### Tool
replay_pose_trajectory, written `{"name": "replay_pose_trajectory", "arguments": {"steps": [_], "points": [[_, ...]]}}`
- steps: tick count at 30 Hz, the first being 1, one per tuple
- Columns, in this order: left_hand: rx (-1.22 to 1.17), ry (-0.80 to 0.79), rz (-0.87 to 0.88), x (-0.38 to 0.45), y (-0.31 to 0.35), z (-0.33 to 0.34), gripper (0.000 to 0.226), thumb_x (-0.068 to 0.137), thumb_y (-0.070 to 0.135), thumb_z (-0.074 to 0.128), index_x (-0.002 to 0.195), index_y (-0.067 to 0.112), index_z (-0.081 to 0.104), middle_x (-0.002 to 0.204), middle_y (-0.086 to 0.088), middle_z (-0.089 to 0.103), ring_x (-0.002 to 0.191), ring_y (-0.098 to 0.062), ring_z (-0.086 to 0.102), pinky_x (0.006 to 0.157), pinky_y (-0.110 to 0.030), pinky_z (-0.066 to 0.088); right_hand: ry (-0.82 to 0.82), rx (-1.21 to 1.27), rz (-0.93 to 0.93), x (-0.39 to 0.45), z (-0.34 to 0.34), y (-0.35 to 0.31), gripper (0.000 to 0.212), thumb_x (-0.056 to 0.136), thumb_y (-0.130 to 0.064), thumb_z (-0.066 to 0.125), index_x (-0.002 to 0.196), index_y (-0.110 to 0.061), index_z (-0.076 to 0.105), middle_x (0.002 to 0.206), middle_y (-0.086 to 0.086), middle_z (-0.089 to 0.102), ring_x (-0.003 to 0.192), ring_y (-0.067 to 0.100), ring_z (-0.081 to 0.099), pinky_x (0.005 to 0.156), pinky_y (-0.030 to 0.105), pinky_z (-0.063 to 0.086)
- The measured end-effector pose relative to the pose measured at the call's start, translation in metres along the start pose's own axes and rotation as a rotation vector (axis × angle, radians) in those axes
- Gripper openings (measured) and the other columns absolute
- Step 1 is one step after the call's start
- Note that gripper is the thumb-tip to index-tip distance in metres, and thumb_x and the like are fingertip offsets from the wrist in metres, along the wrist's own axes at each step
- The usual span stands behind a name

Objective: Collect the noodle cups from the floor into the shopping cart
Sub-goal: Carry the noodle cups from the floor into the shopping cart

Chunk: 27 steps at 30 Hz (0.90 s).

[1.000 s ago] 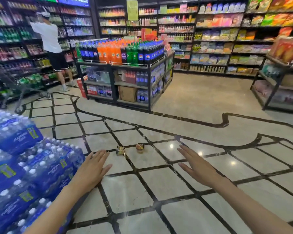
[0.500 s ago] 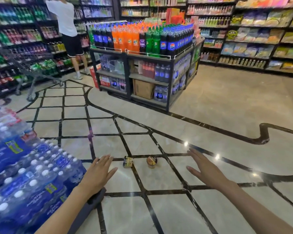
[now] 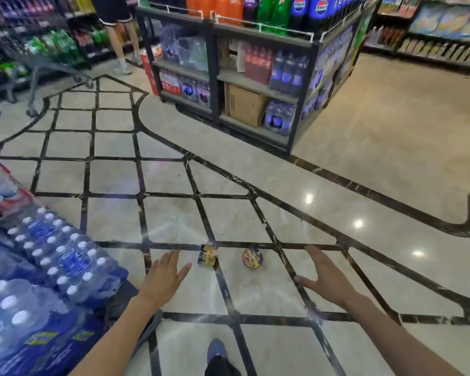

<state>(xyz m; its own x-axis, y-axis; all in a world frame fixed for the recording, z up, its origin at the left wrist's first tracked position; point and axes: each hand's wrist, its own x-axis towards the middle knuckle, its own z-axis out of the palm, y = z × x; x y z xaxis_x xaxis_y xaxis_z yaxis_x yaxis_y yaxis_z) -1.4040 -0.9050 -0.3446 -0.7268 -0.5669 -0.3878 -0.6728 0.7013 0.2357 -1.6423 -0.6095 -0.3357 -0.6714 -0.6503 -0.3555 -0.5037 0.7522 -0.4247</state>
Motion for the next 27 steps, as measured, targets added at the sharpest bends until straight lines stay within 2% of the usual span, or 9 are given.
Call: {"name": "replay_pose_trajectory", "arguments": {"steps": [2,5,11,17,21,23,24,25,27], "points": [[-0.061,-0.013,-0.036,0.04,-0.004,0.02,0.066,0.099,0.05,0.026,0.15,0.008,0.02,0.156,-0.01,0.025,0.142,-0.025,0.026,0.115,-0.034,0.02,-0.028,0.012,0.03,0.04,0.02,0.008,0.093,0.081,-0.052,0.066,0.151,-0.016,0.016,0.159,0.001,0.017,0.144,0.017,0.021,0.114,0.029,0.023],[-0.209,-0.046,-0.119,0.1,-0.016,0.065,0.066,0.099,0.048,0.033,0.15,0.007,0.02,0.156,-0.01,0.025,0.141,-0.025,0.028,0.115,-0.033,0.02,-0.064,0.037,0.065,0.102,0.064,0.026,0.102,0.074,-0.054,0.072,0.151,-0.018,0.015,0.159,-0.001,0.016,0.144,0.016,0.021,0.113,0.027,0.022],[-0.601,-0.09,-0.415,0.221,-0.042,0.201,0.08,0.092,0.051,0.048,0.148,0.003,0.017,0.148,-0.018,0.037,0.131,-0.033,0.041,0.106,-0.036,0.032,-0.09,0.108,0.16,0.224,0.206,0.09,0.115,0.063,-0.05,0.083,0.15,-0.02,0.014,0.158,0.0,0.018,0.142,0.018,0.025,0.113,0.029,0.026],[-0.834,-0.087,-0.648,0.34,-0.084,0.353,0.095,0.085,0.055,0.058,0.149,0.004,0.012,0.155,-0.015,0.025,0.138,-0.034,0.032,0.108,-0.041,0.031,-0.042,0.25,0.246,0.334,0.364,0.165,0.12,0.063,-0.037,0.087,0.151,-0.012,0.01,0.159,0.003,0.014,0.144,0.02,0.02,0.113,0.027,0.022],[-1.029,-0.036,-0.764,0.407,-0.106,0.435,0.101,0.079,0.06,0.063,0.148,0.003,0.016,0.152,-0.015,0.028,0.131,-0.034,0.037,0.103,-0.043,0.036,0.035,0.356,0.28,0.389,0.452,0.204,0.125,0.055,-0.034,0.091,0.15,-0.01,0.015,0.157,0.007,0.021,0.142,0.022,0.025,0.111,0.031,0.026],[-1.193,0.015,-0.782,0.436,-0.111,0.466,0.1,0.076,0.06,0.065,0.146,0.001,0.024,0.142,-0.013,0.037,0.119,-0.03,0.043,0.096,-0.04,0.04,0.081,0.445,0.253,0.412,0.483,0.215,0.114,0.054,-0.025,0.093,0.145,-0.011,0.026,0.147,0.006,0.036,0.133,0.022,0.037,0.101,0.028,0.035],[-1.262,0.037,-0.778,0.448,-0.114,0.479,0.096,0.075,0.059,0.067,0.143,0.002,0.03,0.134,-0.011,0.043,0.114,-0.028,0.044,0.093,-0.04,0.042,0.119,0.493,0.222,0.422,0.495,0.218,0.105,0.053,-0.02,0.094,0.138,-0.016,0.034,0.134,0.001,0.046,0.12,0.018,0.047,0.09,0.022,0.039],[-1.314,0.056,-0.769,0.459,-0.116,0.488,0.091,0.075,0.059,0.067,0.14,0.004,0.036,0.128,-0.008,0.047,0.113,-0.028,0.045,0.091,-0.04,0.042,0.161,0.524,0.186,0.431,0.506,0.22,0.098,0.051,-0.018,0.094,0.131,-0.021,0.038,0.122,-0.007,0.049,0.107,0.011,0.051,0.082,0.019,0.039],[-1.411,0.099,-0.737,0.476,-0.119,0.502,0.085,0.074,0.058,0.068,0.14,0.012,0.041,0.13,-0.004,0.052,0.121,-0.028,0.047,0.094,-0.043,0.043,0.216,0.571,0.155,0.445,0.524,0.222,0.1,0.051,-0.019,0.095,0.133,-0.021,0.037,0.116,-0.014,0.046,0.1,0.004,0.048,0.082,0.019,0.038]]}}
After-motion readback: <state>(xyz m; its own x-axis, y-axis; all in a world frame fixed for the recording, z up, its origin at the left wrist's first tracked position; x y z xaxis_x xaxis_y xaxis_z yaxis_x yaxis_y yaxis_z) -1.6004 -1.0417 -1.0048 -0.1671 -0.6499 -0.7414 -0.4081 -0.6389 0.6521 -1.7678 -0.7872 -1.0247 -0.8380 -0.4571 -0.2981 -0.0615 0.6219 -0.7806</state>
